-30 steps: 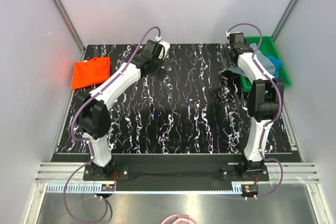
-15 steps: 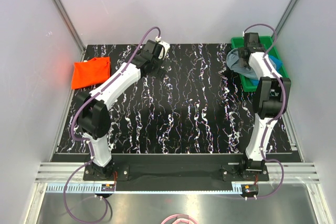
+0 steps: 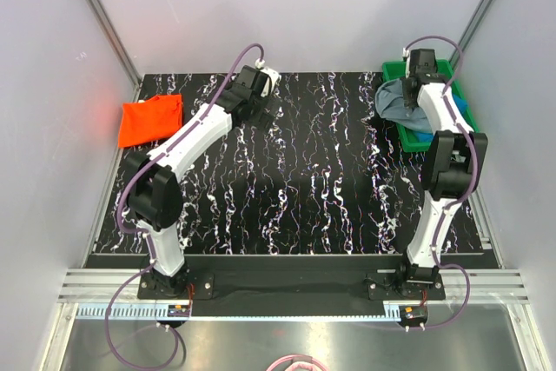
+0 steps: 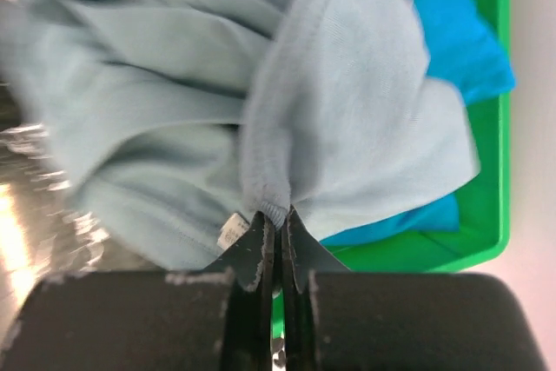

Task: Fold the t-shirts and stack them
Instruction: Grab the tshirt from the pile, then move the tshirt to the center of the board

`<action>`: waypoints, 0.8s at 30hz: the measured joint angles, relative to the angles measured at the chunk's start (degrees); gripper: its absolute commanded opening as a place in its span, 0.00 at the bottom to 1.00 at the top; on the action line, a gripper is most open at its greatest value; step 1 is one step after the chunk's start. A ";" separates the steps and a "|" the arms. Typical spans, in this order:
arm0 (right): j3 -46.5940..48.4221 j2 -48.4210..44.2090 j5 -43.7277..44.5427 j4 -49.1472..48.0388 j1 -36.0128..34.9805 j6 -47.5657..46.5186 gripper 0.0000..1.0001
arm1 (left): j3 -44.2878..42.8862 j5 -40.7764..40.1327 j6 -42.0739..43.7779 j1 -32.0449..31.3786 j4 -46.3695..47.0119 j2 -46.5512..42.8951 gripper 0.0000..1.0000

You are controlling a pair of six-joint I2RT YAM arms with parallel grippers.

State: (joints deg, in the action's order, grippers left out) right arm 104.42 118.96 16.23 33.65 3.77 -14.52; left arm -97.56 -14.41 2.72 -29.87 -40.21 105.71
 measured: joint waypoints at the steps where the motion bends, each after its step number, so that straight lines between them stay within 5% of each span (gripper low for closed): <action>1: 0.72 -0.70 -1.31 0.68 -0.09 -0.11 0.00 | 0.00 -0.20 -0.28 0.35 -0.04 -0.09 0.99; 7: 10.88 -5.88 -10.86 6.51 -5.68 -0.96 0.00 | -2.14 -0.42 -1.46 9.88 -0.59 -0.37 0.99; 14: 25.70 -5.79 -21.73 14.43 -24.02 -2.27 0.00 | -5.11 -0.52 -5.75 22.95 -0.98 -1.86 0.99; 19: 40.15 -0.35 -28.44 19.63 -34.95 -1.49 0.00 | -4.59 -0.59 -7.10 24.26 -1.36 -5.99 0.99; 24: 42.45 -0.94 -31.10 21.29 -38.34 0.37 0.00 | -2.64 -0.63 -7.34 24.28 -1.36 -10.21 0.99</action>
State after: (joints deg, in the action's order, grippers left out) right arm 146.87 118.02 -14.87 54.94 -34.57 -14.15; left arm -100.20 -15.05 -4.62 -5.58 -41.56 95.50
